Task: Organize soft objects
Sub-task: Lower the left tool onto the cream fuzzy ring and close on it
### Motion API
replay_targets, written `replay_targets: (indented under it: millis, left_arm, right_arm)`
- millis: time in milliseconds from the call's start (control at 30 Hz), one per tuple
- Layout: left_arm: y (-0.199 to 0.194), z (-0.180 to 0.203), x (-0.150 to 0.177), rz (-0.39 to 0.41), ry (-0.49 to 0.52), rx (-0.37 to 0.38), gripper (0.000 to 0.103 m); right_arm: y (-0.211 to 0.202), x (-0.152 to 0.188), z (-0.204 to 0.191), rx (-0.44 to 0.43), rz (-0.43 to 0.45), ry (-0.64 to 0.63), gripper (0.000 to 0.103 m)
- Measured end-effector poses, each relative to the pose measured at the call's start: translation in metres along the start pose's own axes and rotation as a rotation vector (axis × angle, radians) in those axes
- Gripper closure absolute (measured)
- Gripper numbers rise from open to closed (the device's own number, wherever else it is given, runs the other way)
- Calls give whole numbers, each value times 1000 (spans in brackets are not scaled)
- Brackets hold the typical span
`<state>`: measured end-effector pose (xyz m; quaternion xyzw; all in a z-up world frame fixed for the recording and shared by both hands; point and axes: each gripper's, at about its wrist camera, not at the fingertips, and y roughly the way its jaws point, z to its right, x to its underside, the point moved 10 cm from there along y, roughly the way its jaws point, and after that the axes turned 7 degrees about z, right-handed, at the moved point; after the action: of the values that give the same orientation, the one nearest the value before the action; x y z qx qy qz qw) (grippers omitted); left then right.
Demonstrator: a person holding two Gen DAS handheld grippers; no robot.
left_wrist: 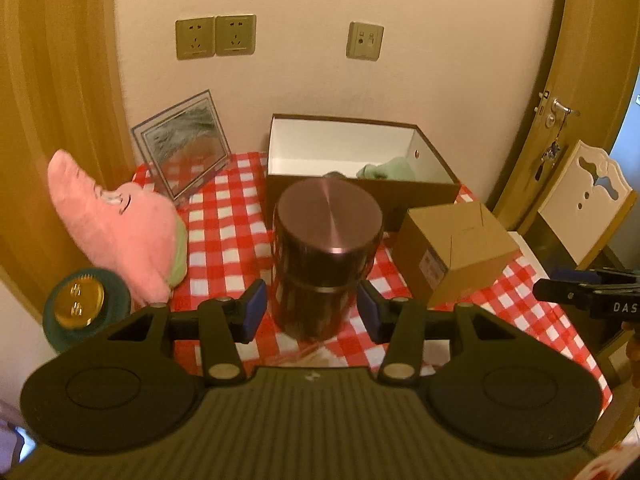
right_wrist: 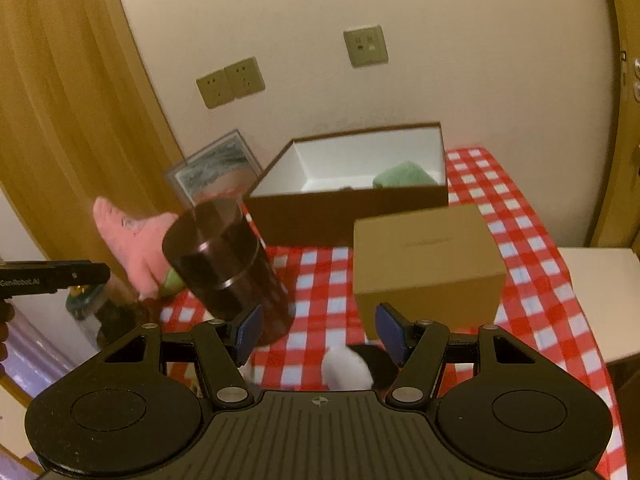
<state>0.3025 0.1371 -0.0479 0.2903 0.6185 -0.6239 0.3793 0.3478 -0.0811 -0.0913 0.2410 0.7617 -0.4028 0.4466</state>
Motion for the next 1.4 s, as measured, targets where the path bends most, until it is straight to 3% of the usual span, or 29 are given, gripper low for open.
replay_targets:
  millis: [367, 767, 1400]
  left_arm:
    - [-13, -6, 46, -69, -35, -35, 55]
    - [-19, -39, 100, -173, -79, -97, 54]
    - [10, -50, 176, -288, -50, -89, 54]
  right_arm:
    - [-6, 55, 8, 5, -96, 18, 41]
    - [4, 109, 14, 13, -238, 44, 41]
    - [22, 140, 14, 40, -274, 24, 41]
